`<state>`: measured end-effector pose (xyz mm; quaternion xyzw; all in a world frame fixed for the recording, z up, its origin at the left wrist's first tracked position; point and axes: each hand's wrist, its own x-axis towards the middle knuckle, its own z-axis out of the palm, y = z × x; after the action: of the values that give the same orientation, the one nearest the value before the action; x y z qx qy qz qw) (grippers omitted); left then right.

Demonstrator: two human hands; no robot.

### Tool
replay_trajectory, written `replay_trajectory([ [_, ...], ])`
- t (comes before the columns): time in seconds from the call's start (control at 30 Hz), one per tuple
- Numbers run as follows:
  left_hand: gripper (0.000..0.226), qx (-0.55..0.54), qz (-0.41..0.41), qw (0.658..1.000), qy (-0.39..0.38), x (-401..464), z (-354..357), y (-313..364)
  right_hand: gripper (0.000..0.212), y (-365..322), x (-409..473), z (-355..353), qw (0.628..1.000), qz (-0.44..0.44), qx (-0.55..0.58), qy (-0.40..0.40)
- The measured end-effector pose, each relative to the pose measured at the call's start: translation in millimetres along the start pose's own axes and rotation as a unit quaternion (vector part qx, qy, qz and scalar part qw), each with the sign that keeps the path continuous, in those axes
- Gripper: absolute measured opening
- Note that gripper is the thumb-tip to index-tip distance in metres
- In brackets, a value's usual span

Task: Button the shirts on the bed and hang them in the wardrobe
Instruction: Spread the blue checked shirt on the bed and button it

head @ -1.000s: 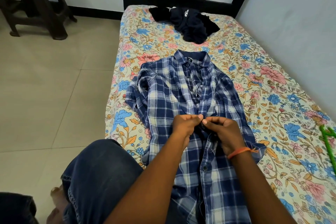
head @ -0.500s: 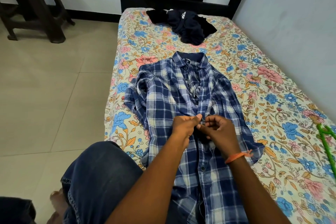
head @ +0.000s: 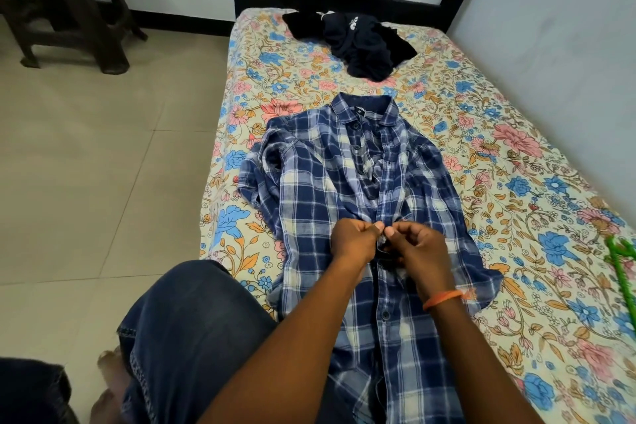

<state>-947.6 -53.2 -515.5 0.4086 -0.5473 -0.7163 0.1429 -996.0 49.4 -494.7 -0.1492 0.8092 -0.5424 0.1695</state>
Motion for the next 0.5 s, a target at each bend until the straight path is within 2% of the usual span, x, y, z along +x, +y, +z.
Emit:
replay_trajectory([
  [0.1,0.029,0.027,0.017,0.999,0.027,-0.7,3.9,-2.8,0.017,3.5,-3.1,7.0,0.969,-0.136,-0.163,0.128],
  [0.17,0.032,0.053,0.033,0.997,0.036,-1.7,5.3,-3.2,0.014,4.0,-7.1,12.3,0.936,-0.196,-0.245,0.158],
  [0.3,0.036,0.069,0.065,0.994,0.05,-1.2,5.0,-3.8,0.022,8.7,-6.6,16.9,0.919,-0.173,-0.324,0.145],
  [0.4,0.035,0.088,0.096,0.99,0.047,-3.0,4.6,-3.3,0.024,10.4,-4.8,14.8,0.899,-0.195,-0.362,0.149],
  [0.5,0.047,0.162,0.134,0.975,0.065,-2.5,6.7,-5.9,0.023,16.6,-2.6,13.2,0.918,-0.181,-0.326,0.136],
])
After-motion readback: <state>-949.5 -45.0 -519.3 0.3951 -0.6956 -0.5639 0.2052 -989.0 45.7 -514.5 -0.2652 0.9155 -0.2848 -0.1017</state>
